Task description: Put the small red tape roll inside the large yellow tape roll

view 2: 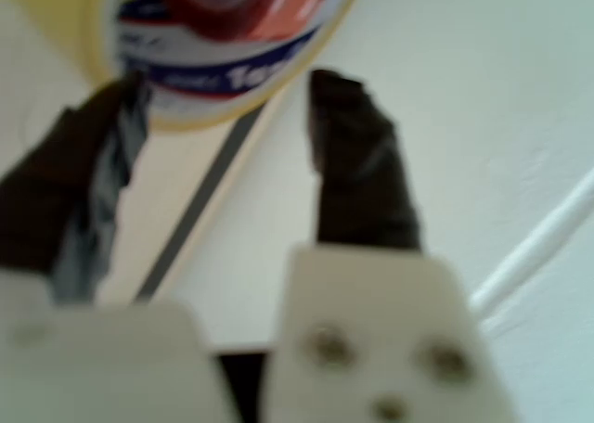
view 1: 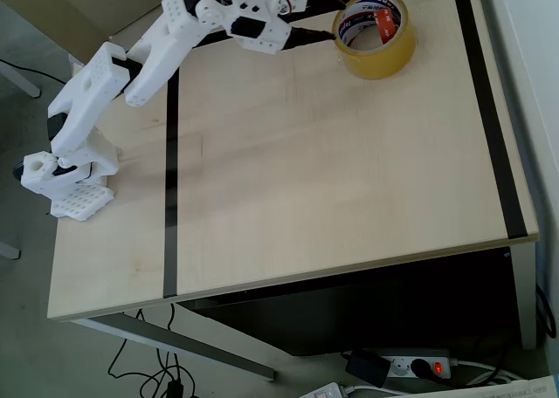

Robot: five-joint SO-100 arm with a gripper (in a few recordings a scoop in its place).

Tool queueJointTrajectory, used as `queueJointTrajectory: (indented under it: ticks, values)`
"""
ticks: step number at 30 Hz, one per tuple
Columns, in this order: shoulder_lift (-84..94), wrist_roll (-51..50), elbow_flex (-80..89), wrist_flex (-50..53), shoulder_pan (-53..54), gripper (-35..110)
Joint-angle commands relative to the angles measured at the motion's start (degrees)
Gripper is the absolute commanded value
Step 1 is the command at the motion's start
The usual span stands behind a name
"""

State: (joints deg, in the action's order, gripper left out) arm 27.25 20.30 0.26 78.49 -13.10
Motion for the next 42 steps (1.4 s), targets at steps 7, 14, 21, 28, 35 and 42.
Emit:
queueJointTrajectory:
  ticks: [7,14,21,28,35,42]
  values:
    - [19.95,-0.35,9.14,25.14,5.27,0]
    - [45.97,-6.06,28.65,25.14,6.5,0]
    - [65.21,-12.83,43.68,23.64,10.55,0]
    - [108.98,-12.83,97.65,-5.98,11.69,0]
    - [139.48,-12.83,135.18,-10.55,9.67,0]
    - [152.49,-18.19,146.43,-8.17,12.66,0]
